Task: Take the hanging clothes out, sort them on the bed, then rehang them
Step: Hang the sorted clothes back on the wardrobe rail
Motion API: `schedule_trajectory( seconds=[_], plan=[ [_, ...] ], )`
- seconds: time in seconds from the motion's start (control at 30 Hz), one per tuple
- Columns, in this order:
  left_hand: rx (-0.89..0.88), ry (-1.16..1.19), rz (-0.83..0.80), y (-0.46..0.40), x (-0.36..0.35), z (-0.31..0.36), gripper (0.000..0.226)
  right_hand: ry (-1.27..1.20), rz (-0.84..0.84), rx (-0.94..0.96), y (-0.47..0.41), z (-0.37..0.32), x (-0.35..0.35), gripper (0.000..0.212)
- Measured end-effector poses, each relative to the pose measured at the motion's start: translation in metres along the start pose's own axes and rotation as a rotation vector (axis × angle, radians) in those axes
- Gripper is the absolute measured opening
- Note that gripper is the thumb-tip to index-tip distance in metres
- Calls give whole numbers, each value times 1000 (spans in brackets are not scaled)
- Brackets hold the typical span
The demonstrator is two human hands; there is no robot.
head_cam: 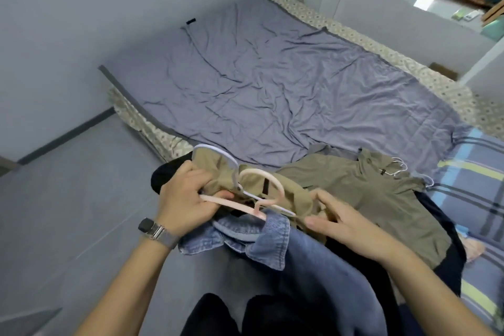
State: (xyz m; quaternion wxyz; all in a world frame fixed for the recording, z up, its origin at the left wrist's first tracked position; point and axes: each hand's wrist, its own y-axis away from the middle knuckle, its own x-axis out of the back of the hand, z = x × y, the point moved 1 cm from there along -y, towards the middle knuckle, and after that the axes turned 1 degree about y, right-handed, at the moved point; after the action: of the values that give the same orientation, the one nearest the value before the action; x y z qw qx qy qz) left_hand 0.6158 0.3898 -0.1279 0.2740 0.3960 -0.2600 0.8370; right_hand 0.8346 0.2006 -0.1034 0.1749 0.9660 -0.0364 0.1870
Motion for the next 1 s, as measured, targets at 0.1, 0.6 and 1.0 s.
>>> schedule_trajectory(
  seconds=[0.1, 0.6, 1.0],
  plan=[
    [124, -7, 145, 37, 56, -38, 46, 230, -126, 96, -32, -61, -61, 62],
    [613, -503, 637, 273, 274, -140, 55, 335, -672, 538, -108, -250, -336, 22],
    [1114, -532, 1065, 395, 365, -168, 36, 314, -1143, 589, -135, -341, -521, 29]
  ],
)
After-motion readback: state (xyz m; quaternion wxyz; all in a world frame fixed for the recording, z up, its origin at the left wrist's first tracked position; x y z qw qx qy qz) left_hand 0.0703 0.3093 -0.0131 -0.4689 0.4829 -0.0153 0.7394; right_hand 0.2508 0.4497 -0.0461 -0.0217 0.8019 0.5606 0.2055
